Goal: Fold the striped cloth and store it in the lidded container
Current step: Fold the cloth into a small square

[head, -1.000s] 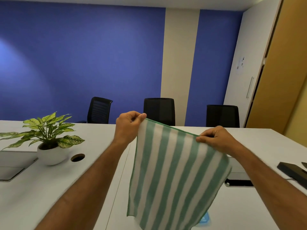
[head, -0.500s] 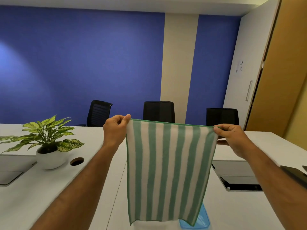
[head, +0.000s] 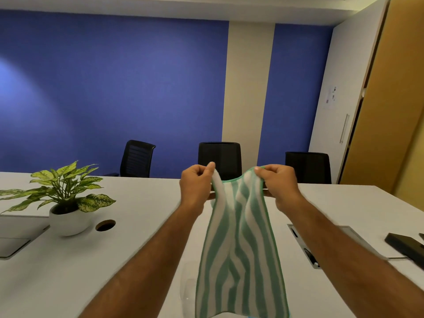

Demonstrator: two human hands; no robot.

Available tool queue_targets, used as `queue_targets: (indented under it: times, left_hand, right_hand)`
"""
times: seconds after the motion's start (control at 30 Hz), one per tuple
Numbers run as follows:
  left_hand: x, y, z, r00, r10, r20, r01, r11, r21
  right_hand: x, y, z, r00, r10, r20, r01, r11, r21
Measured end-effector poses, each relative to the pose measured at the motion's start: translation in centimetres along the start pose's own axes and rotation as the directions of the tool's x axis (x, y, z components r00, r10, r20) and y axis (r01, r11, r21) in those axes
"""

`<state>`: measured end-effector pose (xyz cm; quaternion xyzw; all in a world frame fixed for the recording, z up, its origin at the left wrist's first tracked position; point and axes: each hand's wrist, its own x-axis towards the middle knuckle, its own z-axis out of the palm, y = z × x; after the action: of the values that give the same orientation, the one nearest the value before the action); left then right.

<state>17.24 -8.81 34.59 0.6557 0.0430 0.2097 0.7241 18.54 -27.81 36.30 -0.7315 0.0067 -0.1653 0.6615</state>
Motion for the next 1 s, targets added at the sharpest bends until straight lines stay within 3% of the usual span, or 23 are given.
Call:
queue_targets:
  times: [0.27, 0.63, 1.0]
  left_hand:
    - [-2.3, -0.4, 2.3, 0.993, 0.015, 0.116, -0.011, 0.999, -0.032]
    - [-1.9, -1.6, 2.2, 0.994, 0.098, 0.056, -0.103, 0.989, 0.103]
    - [-2.5, -0.8, 2.4, 0.994, 0.006, 0.112, -0.013, 0.998, 0.064]
  right_hand:
    - [-2.7, 0.0, 2.8, 0.981, -0.115, 0.16, 0.134, 0.984, -0.114]
    - [-3.2, 0.6, 3.8, 0.978, -0.168, 0.126, 0.185, 0.974, -0.132]
    - [-3.2, 1.7, 4.4, 0.967, -0.16, 0.2, 0.196, 0.964, -0.178]
